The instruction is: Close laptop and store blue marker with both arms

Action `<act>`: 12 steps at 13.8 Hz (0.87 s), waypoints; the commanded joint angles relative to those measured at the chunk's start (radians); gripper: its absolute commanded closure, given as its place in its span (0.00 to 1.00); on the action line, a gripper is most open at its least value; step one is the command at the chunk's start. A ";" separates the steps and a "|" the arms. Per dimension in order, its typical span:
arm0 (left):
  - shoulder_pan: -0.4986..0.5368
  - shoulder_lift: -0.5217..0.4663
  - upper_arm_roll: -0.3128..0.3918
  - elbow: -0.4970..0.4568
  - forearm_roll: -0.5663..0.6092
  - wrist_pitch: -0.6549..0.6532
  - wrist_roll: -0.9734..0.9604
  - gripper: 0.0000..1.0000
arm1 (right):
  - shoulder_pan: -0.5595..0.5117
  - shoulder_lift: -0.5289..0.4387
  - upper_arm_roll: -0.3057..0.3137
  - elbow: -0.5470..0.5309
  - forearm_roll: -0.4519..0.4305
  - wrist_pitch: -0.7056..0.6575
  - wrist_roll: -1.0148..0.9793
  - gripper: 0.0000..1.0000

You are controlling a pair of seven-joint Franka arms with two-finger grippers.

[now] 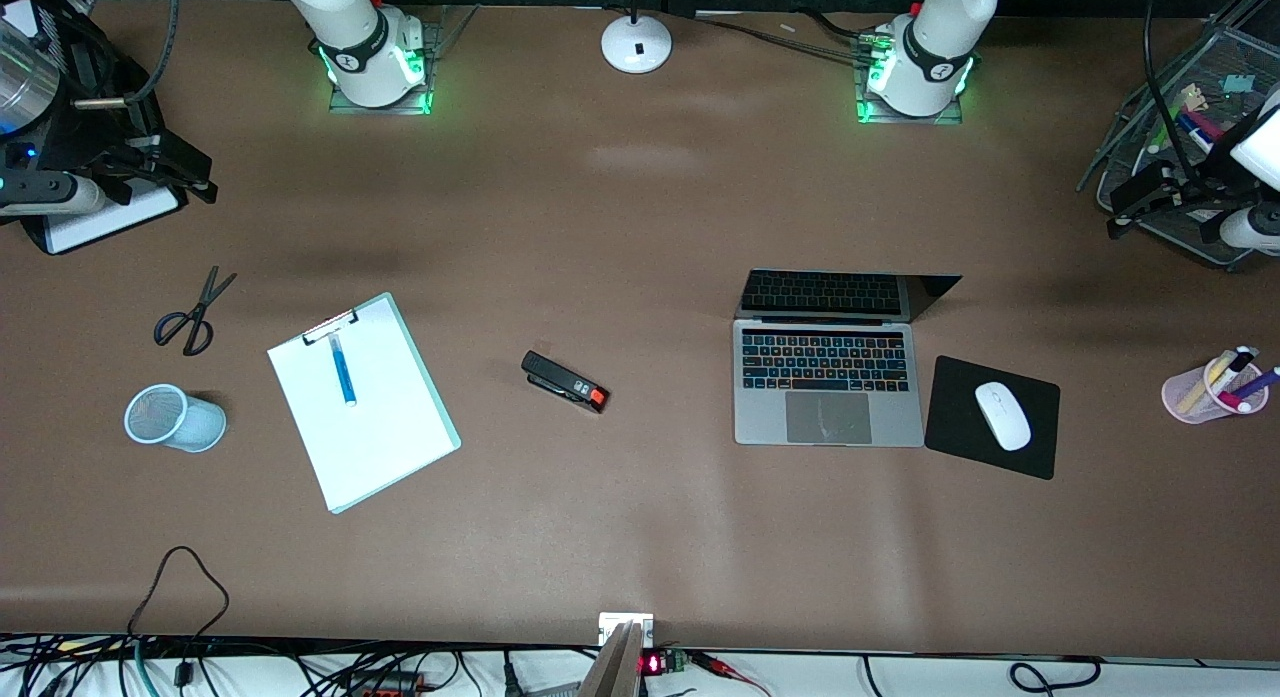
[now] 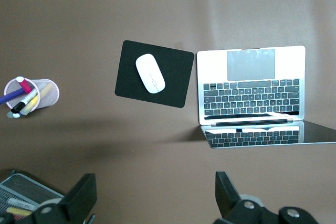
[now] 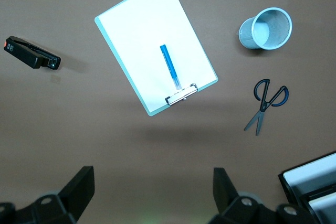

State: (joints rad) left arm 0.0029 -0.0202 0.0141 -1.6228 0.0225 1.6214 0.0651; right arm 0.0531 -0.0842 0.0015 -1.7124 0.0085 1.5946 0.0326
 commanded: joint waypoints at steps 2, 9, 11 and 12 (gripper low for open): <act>0.006 0.008 -0.003 0.027 -0.015 -0.021 0.015 0.00 | -0.009 0.011 0.003 0.025 0.001 -0.010 -0.013 0.00; 0.005 0.008 -0.005 0.027 -0.015 -0.021 0.015 0.00 | -0.012 0.024 -0.005 0.025 0.008 -0.001 -0.013 0.00; 0.005 0.008 -0.005 0.027 -0.015 -0.020 0.015 0.00 | -0.010 0.038 -0.005 0.022 0.010 0.018 -0.013 0.00; 0.005 0.008 -0.005 0.027 -0.015 -0.020 0.015 0.00 | -0.010 0.052 -0.005 0.022 0.010 0.022 -0.011 0.00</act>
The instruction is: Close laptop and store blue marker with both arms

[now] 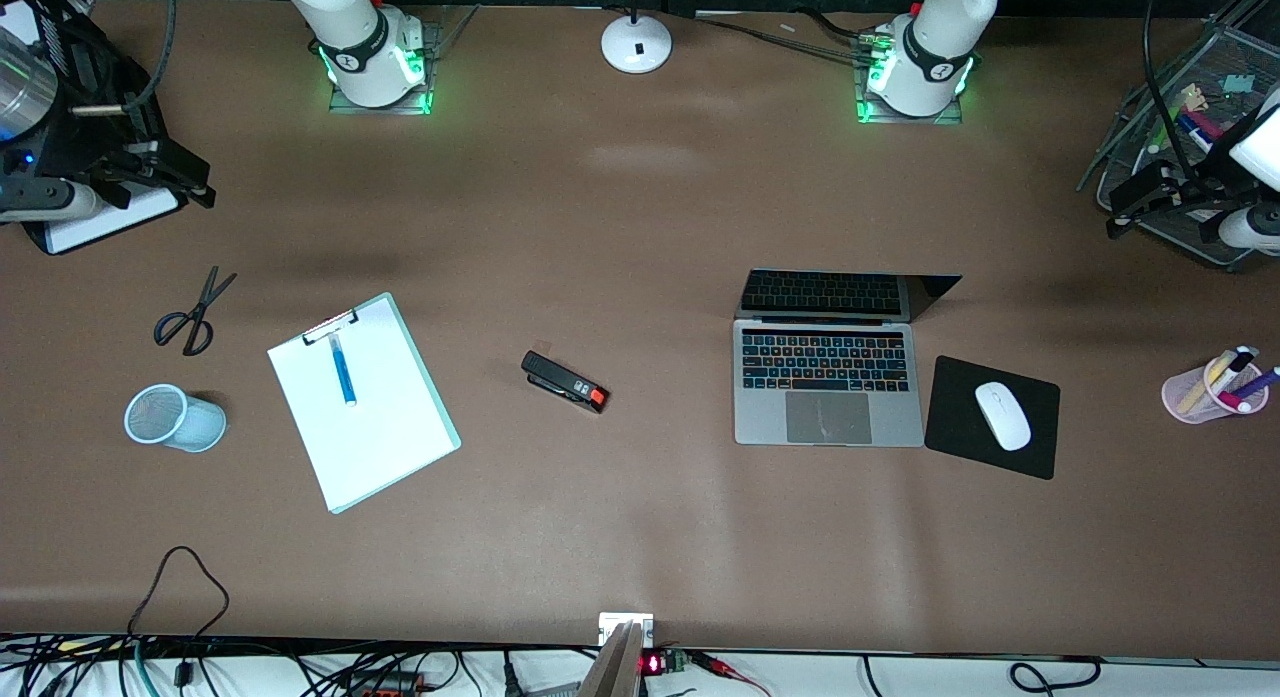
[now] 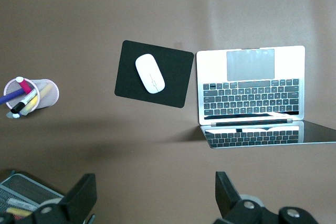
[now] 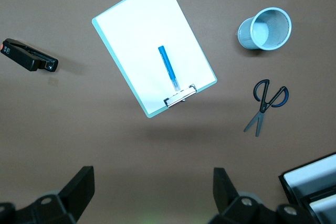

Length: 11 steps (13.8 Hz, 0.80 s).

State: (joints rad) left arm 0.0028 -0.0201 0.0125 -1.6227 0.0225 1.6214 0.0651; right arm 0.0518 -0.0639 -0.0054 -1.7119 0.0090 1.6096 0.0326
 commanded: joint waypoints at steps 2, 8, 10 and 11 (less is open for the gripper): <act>0.005 0.008 -0.003 0.027 -0.015 -0.020 0.015 0.00 | -0.007 0.056 0.004 0.014 0.009 0.032 -0.013 0.00; 0.005 0.009 -0.003 0.027 -0.016 -0.020 0.015 0.00 | -0.010 0.147 0.004 -0.003 0.006 0.130 -0.118 0.00; 0.005 0.008 -0.003 0.026 -0.016 -0.021 0.015 0.00 | -0.010 0.170 0.004 -0.008 0.006 0.159 -0.120 0.00; 0.005 0.008 -0.003 0.026 -0.016 -0.021 0.015 0.00 | -0.010 0.180 0.004 -0.017 0.006 0.180 -0.126 0.01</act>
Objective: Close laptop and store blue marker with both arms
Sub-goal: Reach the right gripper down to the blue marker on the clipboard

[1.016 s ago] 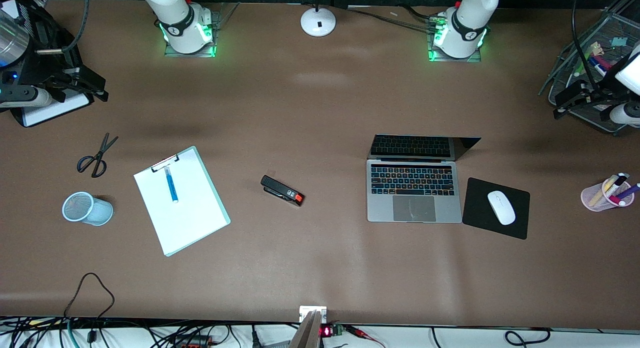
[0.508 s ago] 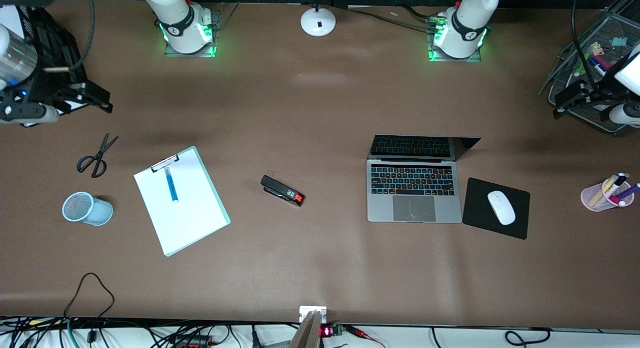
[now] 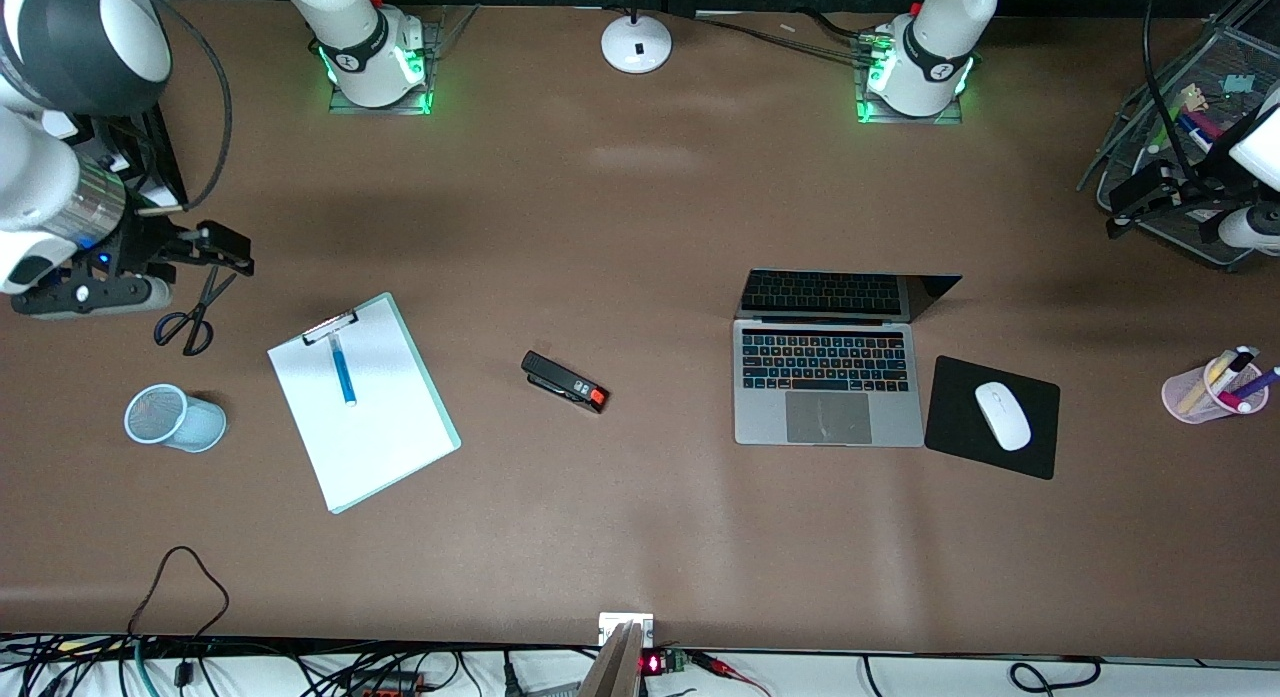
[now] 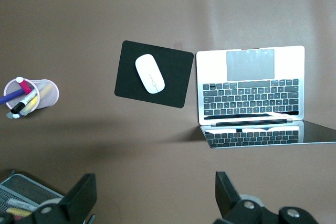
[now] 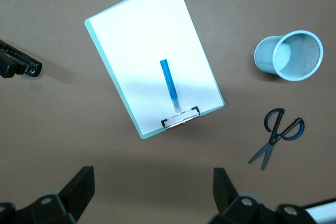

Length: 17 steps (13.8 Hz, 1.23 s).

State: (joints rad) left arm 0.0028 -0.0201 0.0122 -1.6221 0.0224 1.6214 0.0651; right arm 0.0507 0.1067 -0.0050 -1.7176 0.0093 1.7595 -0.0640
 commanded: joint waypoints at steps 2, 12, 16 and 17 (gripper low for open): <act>-0.001 0.009 -0.003 0.025 -0.016 -0.024 0.013 0.00 | -0.009 0.042 0.004 -0.014 0.008 0.084 -0.059 0.07; -0.010 0.028 -0.015 0.025 -0.013 -0.112 0.016 0.94 | -0.031 0.209 0.004 -0.013 0.008 0.304 -0.177 0.16; -0.012 0.040 -0.026 0.021 -0.015 -0.115 0.013 1.00 | -0.038 0.284 0.004 -0.010 0.009 0.392 -0.255 0.20; -0.010 0.042 -0.043 0.012 -0.016 -0.120 0.015 1.00 | -0.038 0.298 0.004 -0.010 0.008 0.411 -0.263 0.22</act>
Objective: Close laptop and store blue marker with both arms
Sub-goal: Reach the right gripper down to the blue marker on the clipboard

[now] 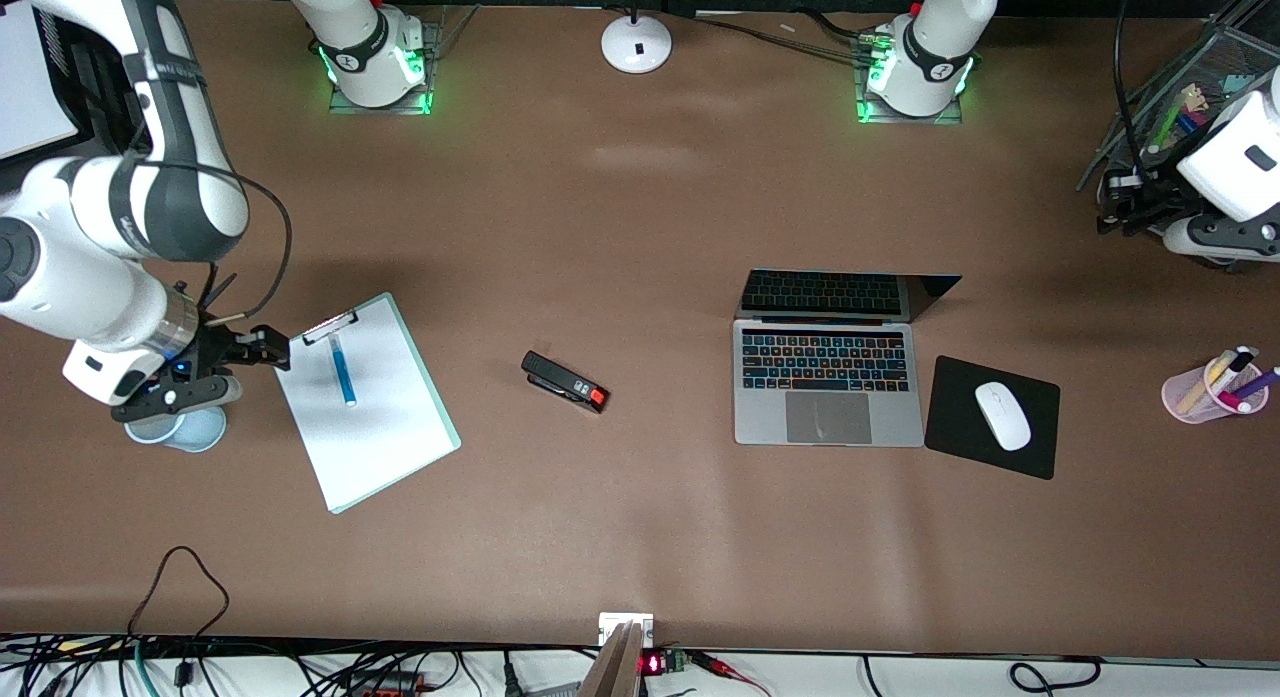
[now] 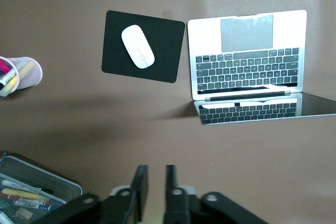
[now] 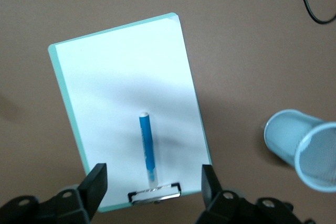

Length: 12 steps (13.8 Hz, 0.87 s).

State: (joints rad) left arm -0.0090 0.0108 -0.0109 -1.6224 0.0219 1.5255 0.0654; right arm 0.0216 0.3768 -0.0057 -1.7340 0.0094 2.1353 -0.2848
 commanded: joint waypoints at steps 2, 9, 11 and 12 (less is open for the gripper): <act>0.000 0.020 -0.055 0.006 -0.051 -0.077 -0.002 1.00 | -0.008 0.060 0.004 0.008 0.006 0.051 -0.045 0.23; 0.003 0.043 -0.190 -0.069 -0.088 -0.053 -0.171 1.00 | 0.008 0.191 0.016 0.007 0.004 0.116 -0.137 0.40; 0.007 0.026 -0.195 -0.097 -0.098 -0.053 -0.170 1.00 | 0.012 0.215 0.016 0.007 0.004 0.127 -0.139 0.46; 0.011 0.023 -0.195 -0.097 -0.126 -0.053 -0.171 1.00 | 0.017 0.220 0.016 0.007 0.004 0.127 -0.139 0.49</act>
State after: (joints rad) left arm -0.0114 0.0673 -0.2018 -1.6881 -0.0573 1.4614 -0.1011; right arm 0.0333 0.5881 0.0065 -1.7335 0.0094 2.2557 -0.4059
